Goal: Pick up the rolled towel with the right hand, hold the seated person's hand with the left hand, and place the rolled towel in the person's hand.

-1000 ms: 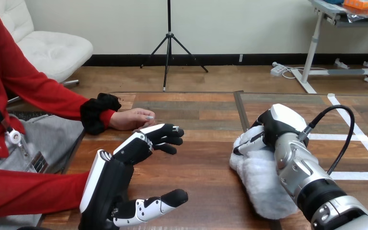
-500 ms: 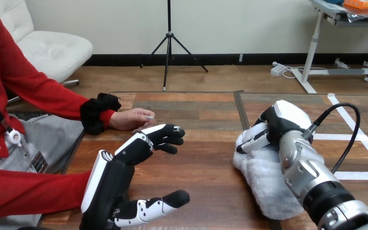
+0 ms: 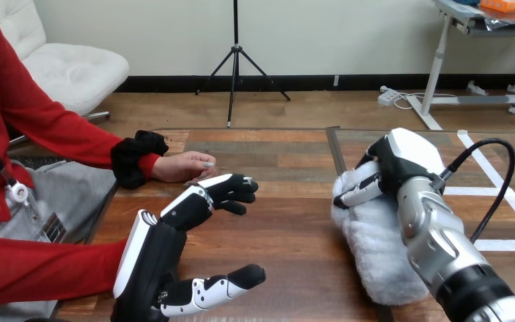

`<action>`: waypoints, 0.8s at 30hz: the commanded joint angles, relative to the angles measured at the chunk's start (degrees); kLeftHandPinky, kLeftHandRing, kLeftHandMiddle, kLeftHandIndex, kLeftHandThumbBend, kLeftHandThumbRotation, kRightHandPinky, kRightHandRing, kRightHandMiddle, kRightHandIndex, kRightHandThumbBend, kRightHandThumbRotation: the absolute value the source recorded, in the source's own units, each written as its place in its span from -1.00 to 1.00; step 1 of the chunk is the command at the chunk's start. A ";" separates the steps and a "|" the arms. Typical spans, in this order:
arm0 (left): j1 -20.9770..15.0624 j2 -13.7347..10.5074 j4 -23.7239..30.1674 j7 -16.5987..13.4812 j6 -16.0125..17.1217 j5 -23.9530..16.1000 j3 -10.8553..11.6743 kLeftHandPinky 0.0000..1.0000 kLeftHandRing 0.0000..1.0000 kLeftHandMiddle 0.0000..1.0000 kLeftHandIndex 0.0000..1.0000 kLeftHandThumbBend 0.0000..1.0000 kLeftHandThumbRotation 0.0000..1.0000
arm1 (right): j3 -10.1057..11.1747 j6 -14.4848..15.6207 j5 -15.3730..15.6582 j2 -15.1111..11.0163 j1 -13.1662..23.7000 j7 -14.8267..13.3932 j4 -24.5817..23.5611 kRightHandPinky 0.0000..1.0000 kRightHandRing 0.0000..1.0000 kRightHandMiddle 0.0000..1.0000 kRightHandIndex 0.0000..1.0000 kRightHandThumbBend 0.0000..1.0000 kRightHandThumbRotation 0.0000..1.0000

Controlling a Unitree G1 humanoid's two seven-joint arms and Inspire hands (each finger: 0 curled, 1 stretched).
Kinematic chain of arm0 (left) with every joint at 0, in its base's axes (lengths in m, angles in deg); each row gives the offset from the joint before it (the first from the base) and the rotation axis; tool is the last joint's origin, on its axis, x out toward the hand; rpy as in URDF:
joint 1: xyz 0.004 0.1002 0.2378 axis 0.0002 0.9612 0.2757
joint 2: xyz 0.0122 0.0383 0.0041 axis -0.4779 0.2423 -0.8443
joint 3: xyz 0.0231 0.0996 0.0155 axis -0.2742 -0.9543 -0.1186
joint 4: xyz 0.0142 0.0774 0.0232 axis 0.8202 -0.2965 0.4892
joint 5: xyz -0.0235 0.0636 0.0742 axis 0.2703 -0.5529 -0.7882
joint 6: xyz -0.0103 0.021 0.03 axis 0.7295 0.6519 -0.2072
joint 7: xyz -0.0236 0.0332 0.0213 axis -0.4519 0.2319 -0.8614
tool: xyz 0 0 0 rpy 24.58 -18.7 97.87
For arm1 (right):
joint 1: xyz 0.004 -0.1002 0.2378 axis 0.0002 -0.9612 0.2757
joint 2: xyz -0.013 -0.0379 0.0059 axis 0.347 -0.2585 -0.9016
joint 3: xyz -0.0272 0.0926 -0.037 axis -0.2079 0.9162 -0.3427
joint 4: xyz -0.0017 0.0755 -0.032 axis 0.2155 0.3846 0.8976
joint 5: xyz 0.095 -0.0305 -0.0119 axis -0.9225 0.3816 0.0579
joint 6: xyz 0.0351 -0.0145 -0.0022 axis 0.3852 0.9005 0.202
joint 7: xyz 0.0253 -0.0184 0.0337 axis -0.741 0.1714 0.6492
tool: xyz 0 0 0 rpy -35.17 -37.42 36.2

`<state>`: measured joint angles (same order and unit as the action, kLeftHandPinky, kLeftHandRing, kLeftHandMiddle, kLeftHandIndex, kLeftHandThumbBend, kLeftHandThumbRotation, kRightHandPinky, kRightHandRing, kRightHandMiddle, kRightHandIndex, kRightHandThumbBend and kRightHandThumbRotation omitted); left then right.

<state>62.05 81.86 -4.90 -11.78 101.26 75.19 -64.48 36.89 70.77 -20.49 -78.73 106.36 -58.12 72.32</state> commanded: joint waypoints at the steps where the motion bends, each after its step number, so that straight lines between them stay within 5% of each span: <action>1: -2.90 0.44 0.14 -1.15 1.45 -1.14 1.16 0.23 0.39 0.47 0.47 0.56 -0.11 | 1.97 -3.36 0.98 -2.31 1.61 -3.37 -7.27 -0.53 -0.38 -0.24 -0.22 0.73 -1.00; 11: -3.13 -0.25 -0.44 -1.67 1.49 -1.51 0.88 0.24 0.40 0.48 0.48 0.55 -0.10 | 3.87 -7.85 0.40 -2.83 -0.39 -6.75 -10.89 -0.65 -0.57 -0.47 -0.46 0.71 -1.00; 24: -2.78 -0.81 0.52 -2.49 0.12 -3.63 1.73 0.27 0.44 0.50 0.50 0.56 -0.09 | 6.68 -16.56 -0.47 -3.28 -3.44 -10.41 -15.55 -0.65 -0.56 -0.45 -0.44 0.71 -1.00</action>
<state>61.96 81.67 -5.34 -13.42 101.57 72.78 -63.91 41.03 58.17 -20.62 -80.49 101.35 -65.72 61.56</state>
